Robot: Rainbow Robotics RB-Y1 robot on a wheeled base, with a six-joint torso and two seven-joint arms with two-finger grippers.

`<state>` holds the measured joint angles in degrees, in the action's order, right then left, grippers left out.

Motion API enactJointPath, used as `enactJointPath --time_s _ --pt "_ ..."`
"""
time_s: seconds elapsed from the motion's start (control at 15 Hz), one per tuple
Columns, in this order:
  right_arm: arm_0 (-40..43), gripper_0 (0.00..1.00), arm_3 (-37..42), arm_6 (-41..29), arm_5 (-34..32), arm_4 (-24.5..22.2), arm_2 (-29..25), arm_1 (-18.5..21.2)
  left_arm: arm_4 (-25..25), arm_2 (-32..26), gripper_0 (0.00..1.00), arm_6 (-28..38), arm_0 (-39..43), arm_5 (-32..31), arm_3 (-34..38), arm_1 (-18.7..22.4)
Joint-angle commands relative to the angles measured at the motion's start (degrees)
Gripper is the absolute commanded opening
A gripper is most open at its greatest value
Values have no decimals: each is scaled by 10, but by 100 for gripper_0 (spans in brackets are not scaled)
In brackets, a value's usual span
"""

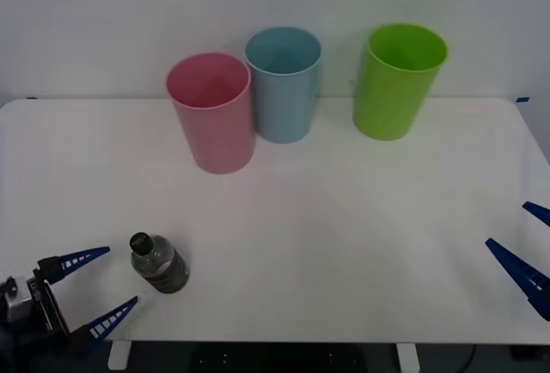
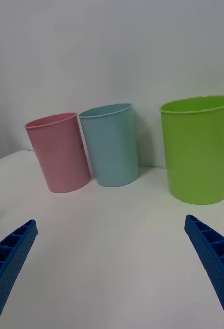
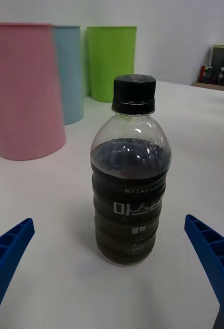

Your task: Grasp the object on the table and drop it into the matching bin: aluminum can to the light blue bin, PET bottle to the pink bin.

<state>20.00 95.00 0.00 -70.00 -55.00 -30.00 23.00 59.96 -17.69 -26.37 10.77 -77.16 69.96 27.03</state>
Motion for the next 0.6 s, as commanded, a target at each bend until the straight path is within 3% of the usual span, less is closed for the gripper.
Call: enactJointPath --time_s 0.07,0.6 --pt "0 100 0 0 0 0 0 0 16 2 100 2 -9 1 0 -14" --pt "0 100 0 0 0 0 0 0 64 3 100 4 -36 11 0 -63"
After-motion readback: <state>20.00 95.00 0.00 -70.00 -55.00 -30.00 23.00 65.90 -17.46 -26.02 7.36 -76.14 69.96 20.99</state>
